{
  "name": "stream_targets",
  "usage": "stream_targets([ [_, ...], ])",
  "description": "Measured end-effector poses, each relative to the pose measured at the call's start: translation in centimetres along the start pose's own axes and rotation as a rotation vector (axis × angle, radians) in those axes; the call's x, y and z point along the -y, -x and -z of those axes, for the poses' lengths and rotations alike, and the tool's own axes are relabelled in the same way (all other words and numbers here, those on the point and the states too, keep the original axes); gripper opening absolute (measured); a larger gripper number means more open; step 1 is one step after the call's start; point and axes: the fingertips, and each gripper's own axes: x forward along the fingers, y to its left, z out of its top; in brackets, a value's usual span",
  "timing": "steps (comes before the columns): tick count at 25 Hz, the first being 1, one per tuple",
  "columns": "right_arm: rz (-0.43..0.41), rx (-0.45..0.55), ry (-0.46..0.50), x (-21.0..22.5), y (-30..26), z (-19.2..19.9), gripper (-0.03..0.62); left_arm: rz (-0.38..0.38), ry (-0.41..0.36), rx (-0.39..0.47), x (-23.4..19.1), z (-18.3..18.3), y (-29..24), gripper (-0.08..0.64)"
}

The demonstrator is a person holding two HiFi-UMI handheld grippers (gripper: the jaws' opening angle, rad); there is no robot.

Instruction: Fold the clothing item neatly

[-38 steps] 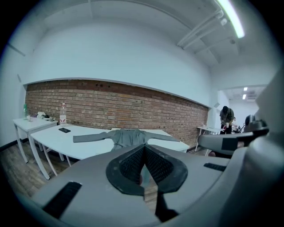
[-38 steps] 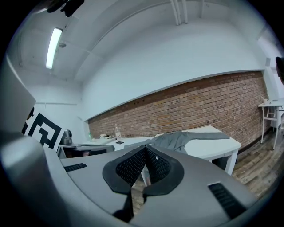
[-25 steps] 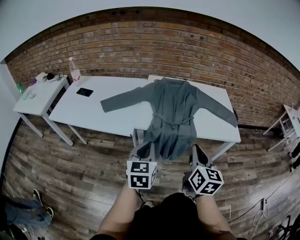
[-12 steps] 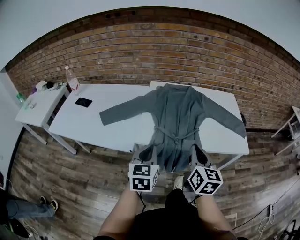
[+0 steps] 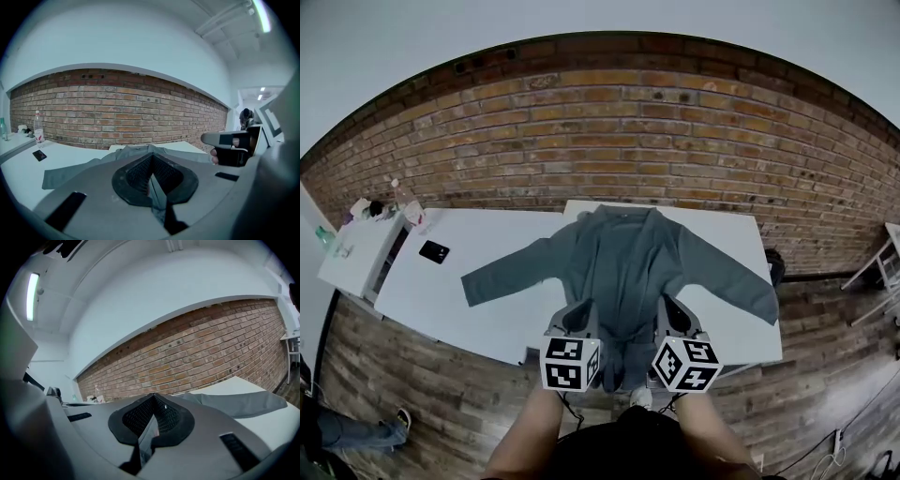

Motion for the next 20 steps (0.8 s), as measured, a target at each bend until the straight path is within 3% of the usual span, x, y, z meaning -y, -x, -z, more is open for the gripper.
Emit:
stream_targets([
  [9,0.009,-0.02,0.016,9.1,-6.7,-3.4,-0.006,0.022,0.025,-0.013,3.3,-3.3,-11.5,-0.011],
  [16,0.016,-0.071,0.022,13.1,-8.9,-2.5,-0.006,0.02,0.039,-0.058,4.7,-2.3,-15.9,-0.011],
  [20,0.091,-0.06,0.046,15.8,-9.3,-2.3,-0.006,0.034,0.015,-0.073,4.9,-2.3,-17.4,-0.011],
])
